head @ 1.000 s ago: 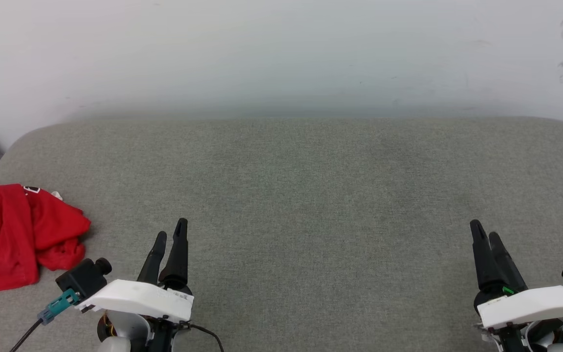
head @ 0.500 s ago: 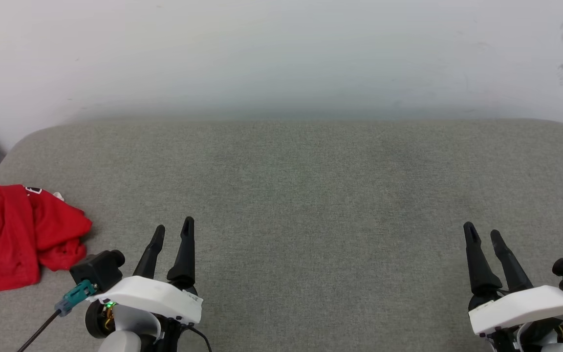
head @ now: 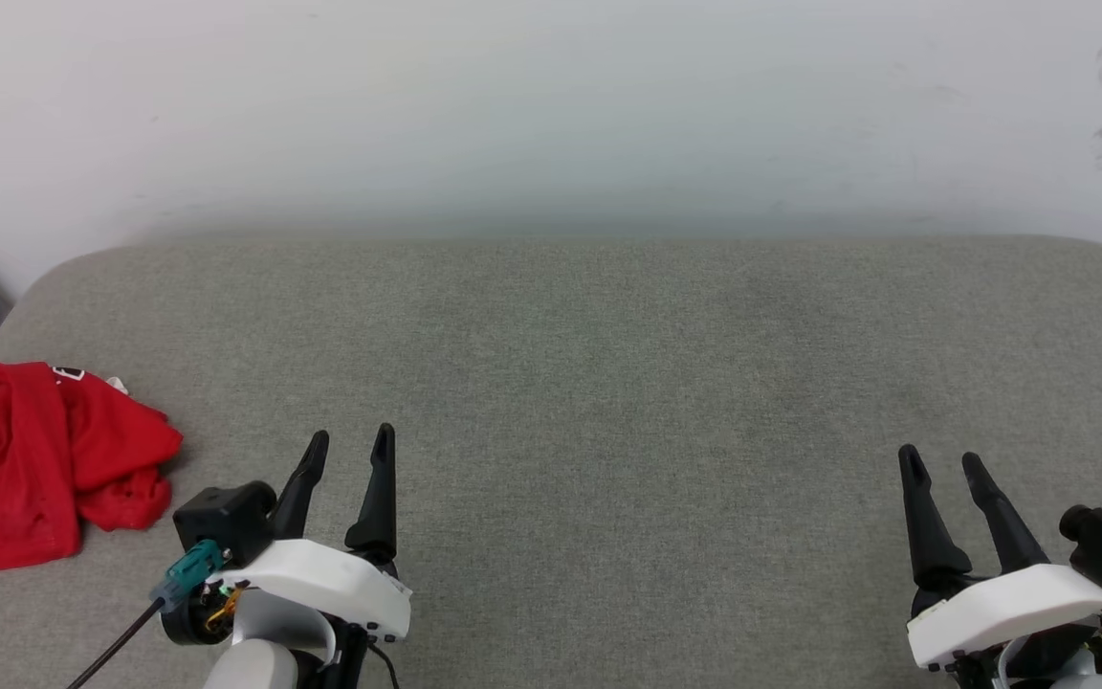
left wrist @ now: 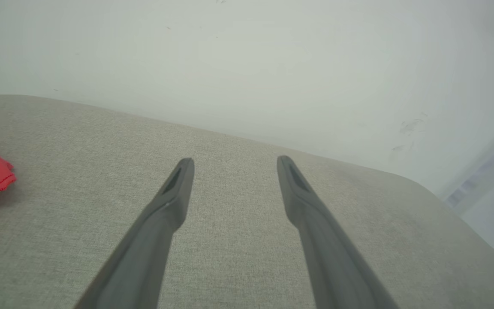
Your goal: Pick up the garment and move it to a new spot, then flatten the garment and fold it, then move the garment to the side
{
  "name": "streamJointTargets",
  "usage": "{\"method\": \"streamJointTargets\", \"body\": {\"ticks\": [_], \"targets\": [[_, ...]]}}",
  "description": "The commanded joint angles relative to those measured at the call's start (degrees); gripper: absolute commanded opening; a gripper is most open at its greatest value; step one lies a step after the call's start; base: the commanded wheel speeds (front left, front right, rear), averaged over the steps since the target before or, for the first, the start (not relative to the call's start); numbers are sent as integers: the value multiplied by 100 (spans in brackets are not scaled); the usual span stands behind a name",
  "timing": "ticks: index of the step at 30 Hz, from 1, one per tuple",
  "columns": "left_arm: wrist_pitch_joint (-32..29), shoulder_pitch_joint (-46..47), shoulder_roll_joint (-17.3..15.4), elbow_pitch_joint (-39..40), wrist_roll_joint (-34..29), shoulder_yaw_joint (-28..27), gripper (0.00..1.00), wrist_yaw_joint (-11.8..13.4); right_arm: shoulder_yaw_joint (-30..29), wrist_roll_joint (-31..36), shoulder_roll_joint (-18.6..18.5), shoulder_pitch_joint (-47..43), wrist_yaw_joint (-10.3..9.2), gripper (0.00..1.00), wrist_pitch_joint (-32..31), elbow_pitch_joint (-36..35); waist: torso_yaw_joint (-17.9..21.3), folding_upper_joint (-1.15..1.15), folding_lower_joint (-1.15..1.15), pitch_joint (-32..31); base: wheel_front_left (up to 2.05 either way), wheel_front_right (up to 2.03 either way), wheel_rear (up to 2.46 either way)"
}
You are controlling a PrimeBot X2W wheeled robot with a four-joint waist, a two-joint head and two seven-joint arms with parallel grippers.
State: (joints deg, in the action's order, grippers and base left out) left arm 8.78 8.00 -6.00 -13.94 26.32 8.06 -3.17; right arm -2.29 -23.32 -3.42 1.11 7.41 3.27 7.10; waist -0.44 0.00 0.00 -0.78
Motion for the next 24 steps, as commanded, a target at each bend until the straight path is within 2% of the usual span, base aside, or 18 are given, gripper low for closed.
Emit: {"method": "streamJointTargets", "body": {"ticks": [1,15,24], "targets": [[42,124,-41,30,-136,32,100,26,1,151,11,-13,11,100,38,-82,-1,0,0,-1,0,0,0],[232,183,-98,-136,-826,191,100,148,-23,964,43,-59,12,100,141,-154,-9,0,0,-12,0,0,0],[350,211,-81,-249,-1195,224,100,182,-25,1269,55,-75,13,100,259,-175,-27,0,0,-20,0,0,0]]}}
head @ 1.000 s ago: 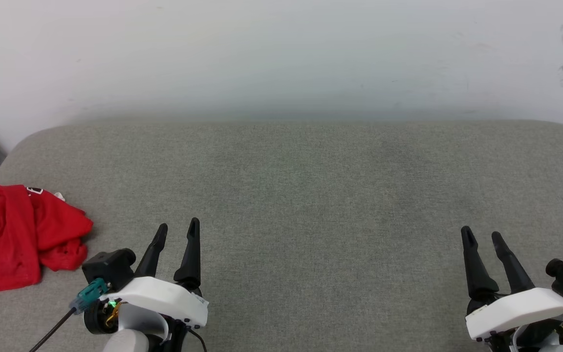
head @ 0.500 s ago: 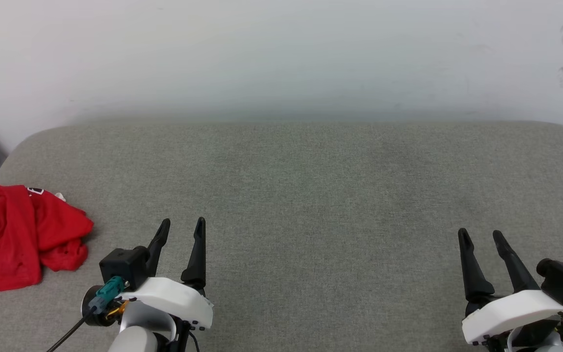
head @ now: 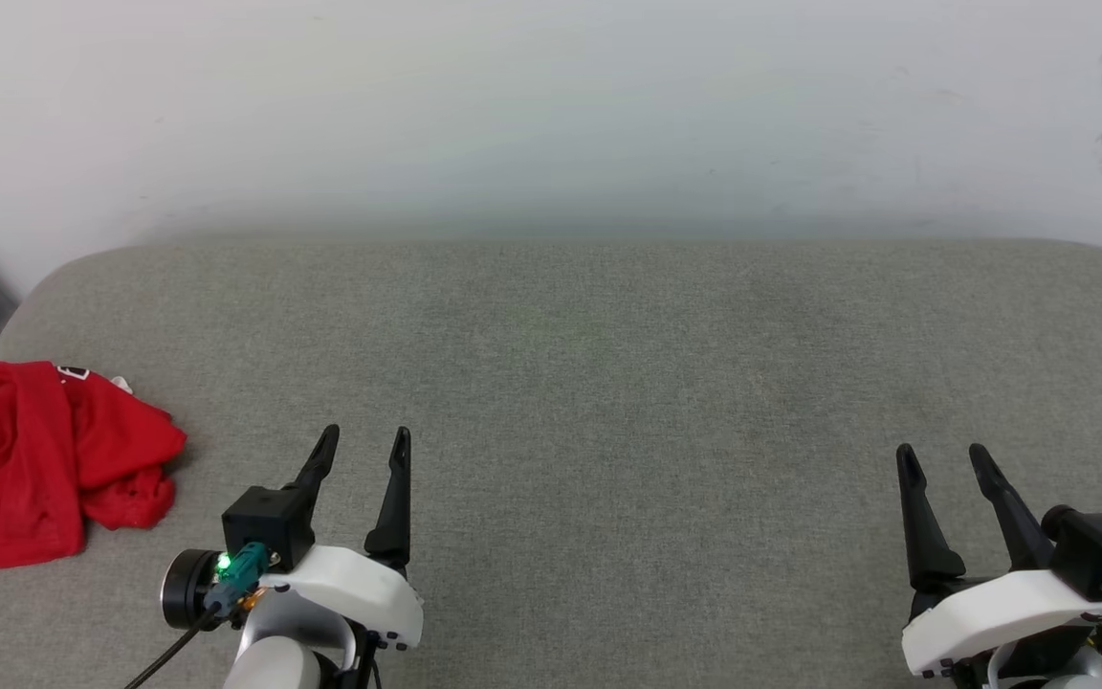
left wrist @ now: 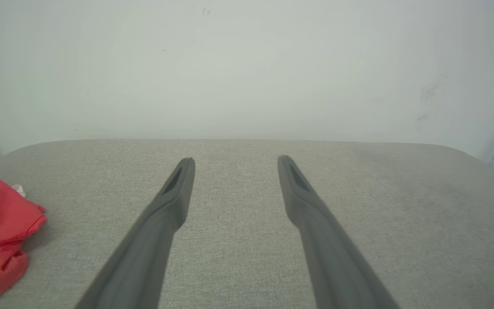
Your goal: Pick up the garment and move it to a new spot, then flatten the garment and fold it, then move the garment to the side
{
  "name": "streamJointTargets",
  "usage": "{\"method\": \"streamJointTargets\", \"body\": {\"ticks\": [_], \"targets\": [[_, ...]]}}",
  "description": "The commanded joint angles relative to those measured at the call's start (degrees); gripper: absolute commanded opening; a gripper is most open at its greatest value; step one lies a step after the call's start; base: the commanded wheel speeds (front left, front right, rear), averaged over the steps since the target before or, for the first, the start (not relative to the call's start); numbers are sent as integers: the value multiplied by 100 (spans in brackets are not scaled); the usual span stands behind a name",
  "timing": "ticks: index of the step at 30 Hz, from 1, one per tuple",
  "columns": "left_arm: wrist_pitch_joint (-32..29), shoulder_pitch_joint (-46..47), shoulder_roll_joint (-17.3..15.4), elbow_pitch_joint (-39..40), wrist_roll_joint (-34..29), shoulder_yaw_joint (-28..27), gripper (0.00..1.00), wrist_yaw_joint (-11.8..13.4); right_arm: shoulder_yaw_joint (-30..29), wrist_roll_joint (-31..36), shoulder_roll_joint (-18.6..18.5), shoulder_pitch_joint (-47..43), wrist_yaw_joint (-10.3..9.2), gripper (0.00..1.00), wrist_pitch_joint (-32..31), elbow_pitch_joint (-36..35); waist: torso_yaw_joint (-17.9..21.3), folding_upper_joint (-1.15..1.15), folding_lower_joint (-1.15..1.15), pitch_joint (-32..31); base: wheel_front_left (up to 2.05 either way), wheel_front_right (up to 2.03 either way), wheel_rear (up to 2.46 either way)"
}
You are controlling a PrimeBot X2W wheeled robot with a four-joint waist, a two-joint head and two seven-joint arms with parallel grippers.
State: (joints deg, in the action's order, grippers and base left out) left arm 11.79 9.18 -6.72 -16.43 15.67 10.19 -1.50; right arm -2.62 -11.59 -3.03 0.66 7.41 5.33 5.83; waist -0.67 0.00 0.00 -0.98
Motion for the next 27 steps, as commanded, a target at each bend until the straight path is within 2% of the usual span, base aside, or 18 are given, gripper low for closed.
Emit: {"method": "streamJointTargets", "body": {"ticks": [1,27], "targets": [[63,97,-9,-15,-175,16,100,21,11,140,16,-31,13,100,67,-50,-7,0,0,0,0,0,0],[325,178,122,-307,-1016,-47,100,-29,-11,1064,21,-52,7,100,273,-27,-118,0,0,4,0,0,0]]}}
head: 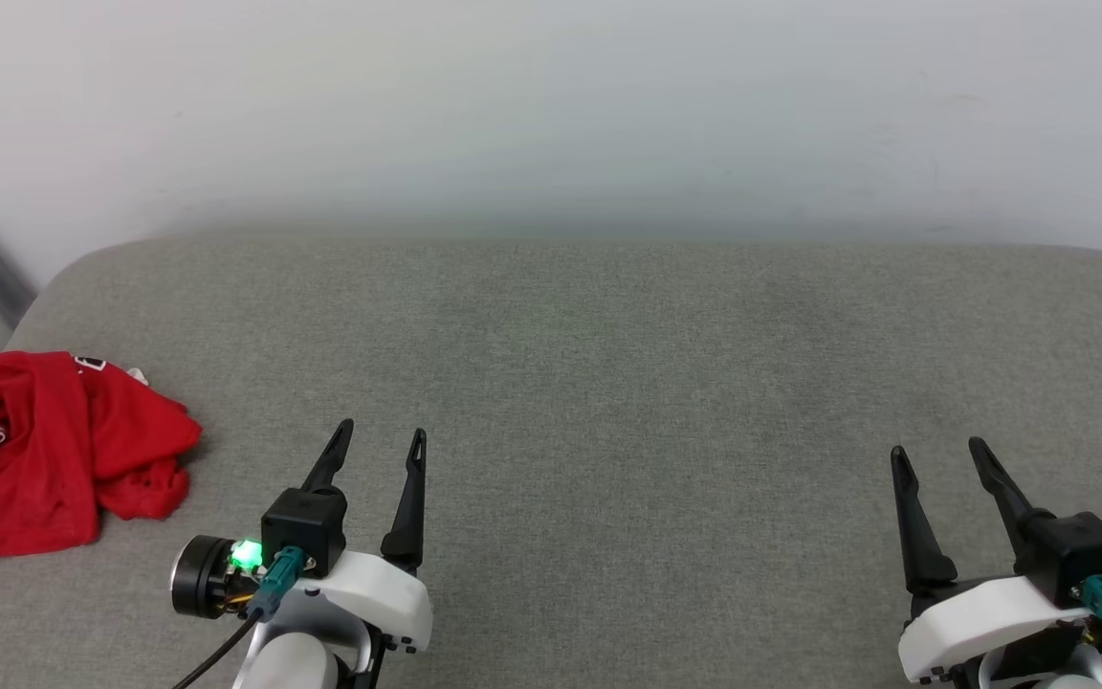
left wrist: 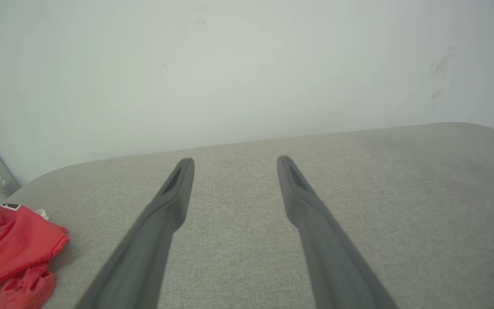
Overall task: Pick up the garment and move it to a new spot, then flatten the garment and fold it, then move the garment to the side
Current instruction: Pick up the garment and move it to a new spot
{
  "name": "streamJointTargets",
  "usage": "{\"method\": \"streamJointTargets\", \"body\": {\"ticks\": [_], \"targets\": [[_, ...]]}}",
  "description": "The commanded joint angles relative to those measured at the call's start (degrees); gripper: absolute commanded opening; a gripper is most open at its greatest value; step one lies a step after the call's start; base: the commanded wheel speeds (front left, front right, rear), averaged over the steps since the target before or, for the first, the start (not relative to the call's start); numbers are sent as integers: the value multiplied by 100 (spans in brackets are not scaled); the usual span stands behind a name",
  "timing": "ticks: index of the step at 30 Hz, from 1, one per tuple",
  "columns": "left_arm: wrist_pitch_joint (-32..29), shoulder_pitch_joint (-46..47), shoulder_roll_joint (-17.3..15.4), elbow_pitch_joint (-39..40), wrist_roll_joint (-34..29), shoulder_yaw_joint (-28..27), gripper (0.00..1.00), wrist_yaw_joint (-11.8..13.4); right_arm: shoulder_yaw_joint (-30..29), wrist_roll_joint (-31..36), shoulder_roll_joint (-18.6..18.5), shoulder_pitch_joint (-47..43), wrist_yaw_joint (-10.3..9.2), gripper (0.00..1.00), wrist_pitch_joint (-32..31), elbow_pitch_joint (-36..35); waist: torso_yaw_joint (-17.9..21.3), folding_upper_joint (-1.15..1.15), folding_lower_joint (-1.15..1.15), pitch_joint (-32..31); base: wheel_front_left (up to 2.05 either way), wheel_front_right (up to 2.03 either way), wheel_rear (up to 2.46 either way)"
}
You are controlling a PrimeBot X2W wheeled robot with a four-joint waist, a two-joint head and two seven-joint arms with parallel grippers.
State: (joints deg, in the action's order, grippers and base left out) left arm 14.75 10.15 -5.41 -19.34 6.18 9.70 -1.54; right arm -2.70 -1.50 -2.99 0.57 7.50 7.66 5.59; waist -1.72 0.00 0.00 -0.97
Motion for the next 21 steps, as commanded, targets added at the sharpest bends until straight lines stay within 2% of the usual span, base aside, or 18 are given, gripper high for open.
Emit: {"method": "streamJointTargets", "body": {"ticks": [1,11,21], "targets": [[42,82,-4,-29,-106,1,100,-33,-3,107,18,-40,-2,100,47,2,-28,0,0,0,0,0,0],[47,147,73,-140,-37,-116,100,-77,-2,65,18,-14,-2,100,100,-13,-421,0,0,34,0,0,0],[47,201,128,-153,85,-380,100,-53,157,13,16,64,-2,100,63,-232,-1368,0,0,121,0,0,0]]}}
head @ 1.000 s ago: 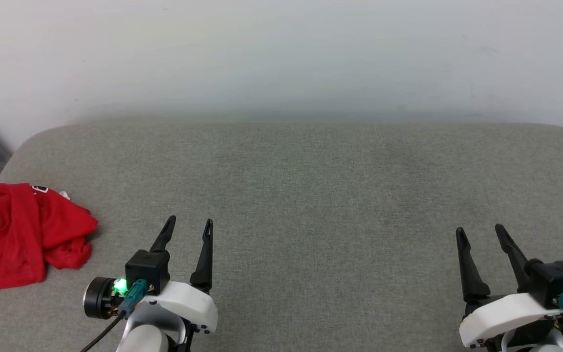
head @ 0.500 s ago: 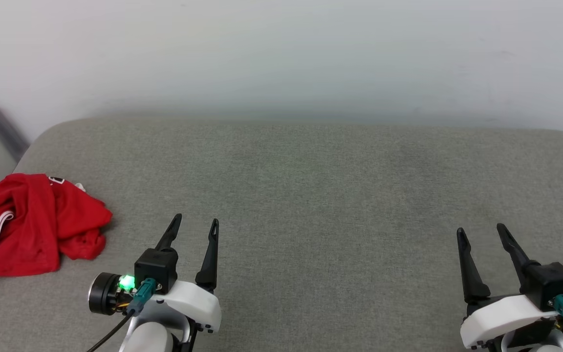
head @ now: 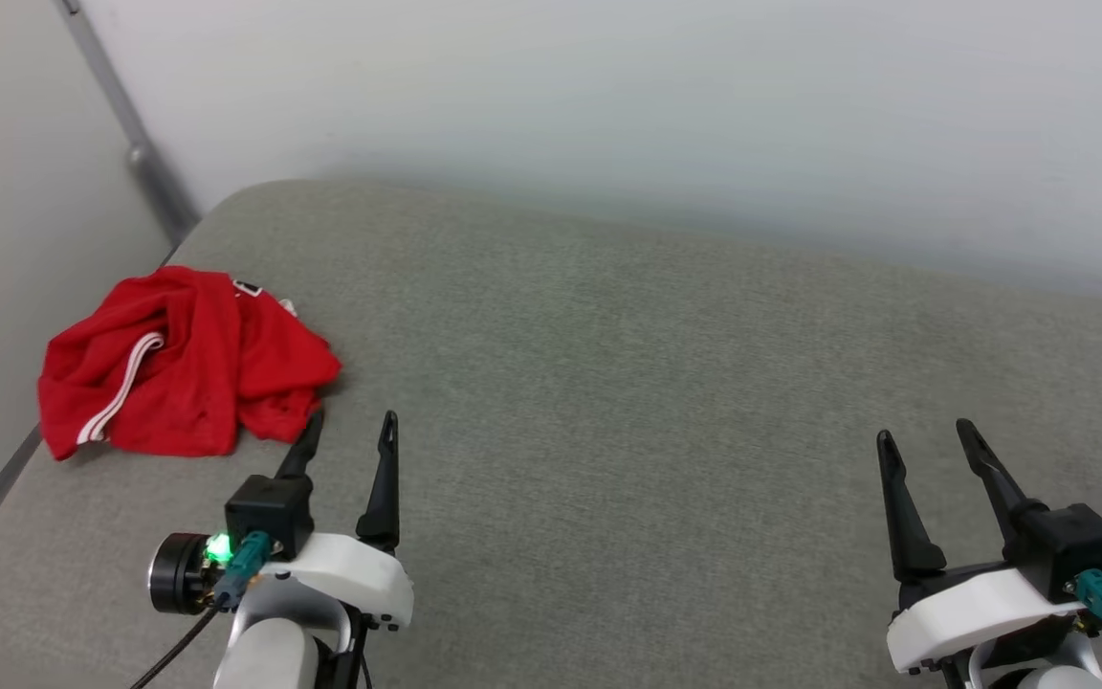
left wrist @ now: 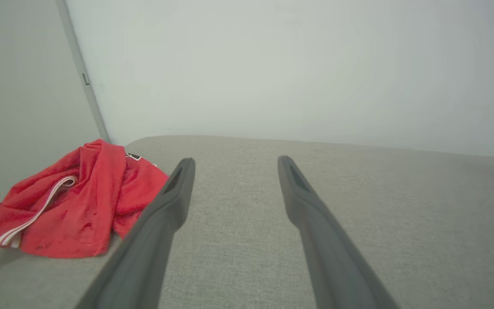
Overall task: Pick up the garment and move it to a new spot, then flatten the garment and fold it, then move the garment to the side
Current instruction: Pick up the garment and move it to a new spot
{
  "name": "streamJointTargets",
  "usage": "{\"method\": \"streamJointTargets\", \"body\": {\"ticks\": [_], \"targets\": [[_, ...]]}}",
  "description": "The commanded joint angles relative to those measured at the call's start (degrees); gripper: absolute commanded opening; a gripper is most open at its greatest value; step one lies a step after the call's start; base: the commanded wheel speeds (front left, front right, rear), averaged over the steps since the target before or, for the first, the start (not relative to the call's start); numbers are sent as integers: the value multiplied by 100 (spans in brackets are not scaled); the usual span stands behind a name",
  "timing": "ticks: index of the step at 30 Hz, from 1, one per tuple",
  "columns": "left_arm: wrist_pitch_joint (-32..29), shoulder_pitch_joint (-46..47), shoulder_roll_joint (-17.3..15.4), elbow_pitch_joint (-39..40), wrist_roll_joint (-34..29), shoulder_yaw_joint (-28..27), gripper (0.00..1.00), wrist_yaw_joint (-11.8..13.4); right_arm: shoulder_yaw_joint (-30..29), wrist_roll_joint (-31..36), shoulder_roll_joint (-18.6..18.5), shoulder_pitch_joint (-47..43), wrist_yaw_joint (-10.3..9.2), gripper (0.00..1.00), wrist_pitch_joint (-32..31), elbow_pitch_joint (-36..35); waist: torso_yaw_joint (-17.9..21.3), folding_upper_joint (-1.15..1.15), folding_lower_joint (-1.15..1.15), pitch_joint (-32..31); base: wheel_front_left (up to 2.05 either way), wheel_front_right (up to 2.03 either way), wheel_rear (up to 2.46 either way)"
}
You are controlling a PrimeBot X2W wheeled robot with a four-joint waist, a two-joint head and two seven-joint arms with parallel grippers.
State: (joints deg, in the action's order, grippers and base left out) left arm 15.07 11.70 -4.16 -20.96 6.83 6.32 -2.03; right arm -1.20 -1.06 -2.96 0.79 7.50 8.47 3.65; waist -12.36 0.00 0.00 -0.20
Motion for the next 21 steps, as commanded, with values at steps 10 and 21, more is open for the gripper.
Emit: {"method": "streamJointTargets", "body": {"ticks": [10,21], "targets": [[15,65,-28,53,120,-529,100,45,188,17,11,115,-2,100,-10,-204,-1250,0,0,150,0,0,0],[15,240,-194,-61,258,-1001,100,-125,222,-37,9,187,-2,100,-62,-271,-1681,0,0,245,0,0,0]]}}
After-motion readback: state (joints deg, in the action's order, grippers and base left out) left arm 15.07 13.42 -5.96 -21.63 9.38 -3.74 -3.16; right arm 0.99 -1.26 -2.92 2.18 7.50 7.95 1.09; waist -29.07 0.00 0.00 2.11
